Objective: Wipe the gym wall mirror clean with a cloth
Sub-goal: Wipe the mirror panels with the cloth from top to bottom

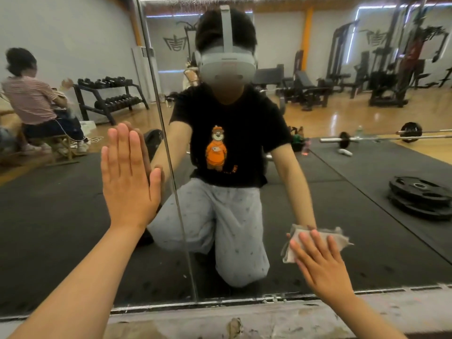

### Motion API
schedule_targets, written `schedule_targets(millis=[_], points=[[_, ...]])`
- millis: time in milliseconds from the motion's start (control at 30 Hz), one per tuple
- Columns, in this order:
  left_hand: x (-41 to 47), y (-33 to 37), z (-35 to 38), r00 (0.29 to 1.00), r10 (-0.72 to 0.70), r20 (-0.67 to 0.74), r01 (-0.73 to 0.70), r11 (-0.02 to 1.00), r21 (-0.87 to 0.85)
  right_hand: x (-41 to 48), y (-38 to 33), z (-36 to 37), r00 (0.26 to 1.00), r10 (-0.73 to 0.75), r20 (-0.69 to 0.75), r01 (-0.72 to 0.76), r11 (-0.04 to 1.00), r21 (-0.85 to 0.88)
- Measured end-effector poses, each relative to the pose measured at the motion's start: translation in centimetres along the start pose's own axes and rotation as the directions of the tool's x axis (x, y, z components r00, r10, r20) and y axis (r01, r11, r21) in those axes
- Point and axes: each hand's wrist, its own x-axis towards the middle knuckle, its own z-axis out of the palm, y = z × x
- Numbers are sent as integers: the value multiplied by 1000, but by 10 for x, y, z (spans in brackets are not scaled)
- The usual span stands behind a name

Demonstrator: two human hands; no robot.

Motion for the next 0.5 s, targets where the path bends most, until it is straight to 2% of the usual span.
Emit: schedule_targets(millis=[133, 200, 267, 400, 500], points=[[0, 1, 1, 1000, -3, -9, 3, 1000, 6, -15, -7, -2, 993, 72, 95, -76, 996, 40], [0, 0, 2, 1000, -2, -8, 3, 1000, 2, -8, -2, -8, 994, 49, 97, -55, 997, 55], [0, 0, 2, 1000, -4, -11, 4, 1000, 0, 13, 7, -16, 998, 47, 36, -49, 997, 60], [-1, -2, 1, 1000, -14, -2, 14, 1000, 0, 94, 30, -43, 968, 218, -125, -202, 971, 128], [1, 2, -3, 1000, -28, 7, 28, 999, -17, 122, 33, -49, 928, 317, -193, -291, 944, 153]])
